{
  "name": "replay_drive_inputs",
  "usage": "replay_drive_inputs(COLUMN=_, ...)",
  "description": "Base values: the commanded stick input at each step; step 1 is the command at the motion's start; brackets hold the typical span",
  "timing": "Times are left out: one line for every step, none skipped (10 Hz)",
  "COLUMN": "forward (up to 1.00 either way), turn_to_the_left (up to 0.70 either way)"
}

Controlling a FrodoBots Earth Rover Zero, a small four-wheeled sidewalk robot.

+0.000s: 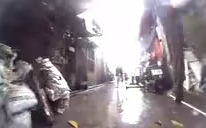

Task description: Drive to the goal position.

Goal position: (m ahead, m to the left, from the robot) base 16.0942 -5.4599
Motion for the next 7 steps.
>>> replay_drive_inputs(forward=0.99, turn_to_the_left=0.0)
replay_drive_inputs(forward=0.99, turn_to_the_left=0.0)
replay_drive_inputs(forward=0.99, turn_to_the_left=0.0)
replay_drive_inputs(forward=0.99, turn_to_the_left=0.0)
replay_drive_inputs(forward=0.99, turn_to_the_left=0.0)
replay_drive_inputs(forward=0.99, turn_to_the_left=0.0)
replay_drive_inputs(forward=0.99, turn_to_the_left=0.0)
